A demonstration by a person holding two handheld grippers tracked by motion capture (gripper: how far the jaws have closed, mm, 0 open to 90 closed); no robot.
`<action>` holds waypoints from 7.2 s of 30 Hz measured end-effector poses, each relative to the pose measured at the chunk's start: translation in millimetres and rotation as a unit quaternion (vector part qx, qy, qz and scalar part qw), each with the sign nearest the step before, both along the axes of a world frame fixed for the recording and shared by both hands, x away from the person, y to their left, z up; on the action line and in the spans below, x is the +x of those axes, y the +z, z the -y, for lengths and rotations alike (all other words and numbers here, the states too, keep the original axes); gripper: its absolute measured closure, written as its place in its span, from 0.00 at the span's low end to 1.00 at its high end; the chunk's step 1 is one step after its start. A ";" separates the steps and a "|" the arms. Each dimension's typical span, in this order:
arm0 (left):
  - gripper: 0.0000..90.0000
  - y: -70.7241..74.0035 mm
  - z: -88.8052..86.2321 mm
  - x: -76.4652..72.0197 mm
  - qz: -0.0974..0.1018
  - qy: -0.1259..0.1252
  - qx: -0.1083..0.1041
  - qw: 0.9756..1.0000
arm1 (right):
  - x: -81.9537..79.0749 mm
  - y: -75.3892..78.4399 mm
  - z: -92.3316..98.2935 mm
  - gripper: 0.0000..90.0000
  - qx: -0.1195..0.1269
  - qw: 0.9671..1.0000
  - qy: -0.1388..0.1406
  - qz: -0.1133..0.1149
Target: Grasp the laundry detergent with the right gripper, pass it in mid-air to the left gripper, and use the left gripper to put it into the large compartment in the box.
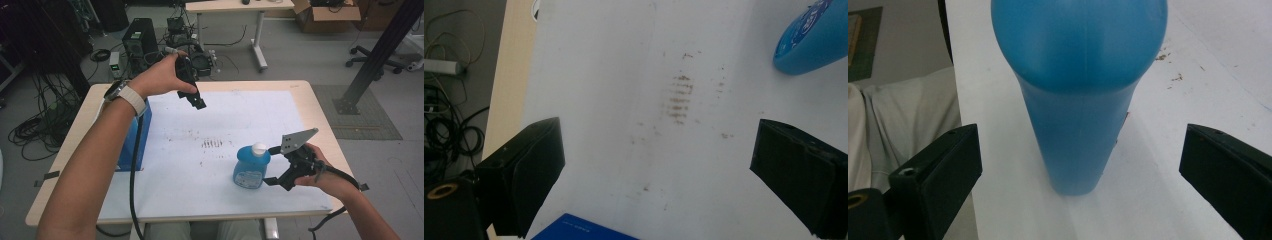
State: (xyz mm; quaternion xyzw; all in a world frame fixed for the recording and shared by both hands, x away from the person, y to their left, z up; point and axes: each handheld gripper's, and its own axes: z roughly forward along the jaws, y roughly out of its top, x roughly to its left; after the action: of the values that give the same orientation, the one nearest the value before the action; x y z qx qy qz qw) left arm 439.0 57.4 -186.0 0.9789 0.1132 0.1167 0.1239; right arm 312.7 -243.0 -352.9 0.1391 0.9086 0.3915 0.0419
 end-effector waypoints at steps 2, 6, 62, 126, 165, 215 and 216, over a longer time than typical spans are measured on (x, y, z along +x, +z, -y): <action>0.08 -0.2 -0.2 0.4 0.000 0.000 0.000 1.000 | 0.3 -1.3 0.3 0.04 0.004 1.000 0.000 0.001; 0.08 -0.4 -0.4 0.8 0.000 0.000 0.000 1.000 | 0.4 -3.1 0.4 0.04 0.009 1.000 0.001 0.000; 0.09 -3.4 1.2 3.0 -0.002 0.001 0.005 1.000 | 0.8 -30.3 3.3 0.04 0.061 0.998 -0.008 -0.007; 0.09 -5.3 -1.4 2.8 -0.004 0.004 0.003 1.000 | 4.6 -40.5 -21.1 0.22 0.089 0.996 -0.003 0.004; 0.10 -7.7 -1.0 1.8 -0.004 0.006 0.005 1.000 | 3.3 -42.4 -18.6 0.49 0.099 0.995 0.002 0.030; 0.07 43.1 -5.0 -103.6 -0.025 -0.099 -0.047 0.994 | 1.1 94.4 -48.2 0.49 0.055 0.991 0.120 0.026; 0.07 43.8 -5.5 -106.0 -0.027 -0.100 -0.053 0.993 | 1.6 95.5 -50.7 0.49 0.053 0.991 0.122 0.026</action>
State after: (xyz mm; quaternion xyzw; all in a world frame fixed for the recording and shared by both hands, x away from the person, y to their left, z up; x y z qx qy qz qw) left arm 333.0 62.9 -142.2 0.9803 0.0240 0.0707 0.1831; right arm 314.3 -192.4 -257.3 0.0190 0.8953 0.4449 0.0101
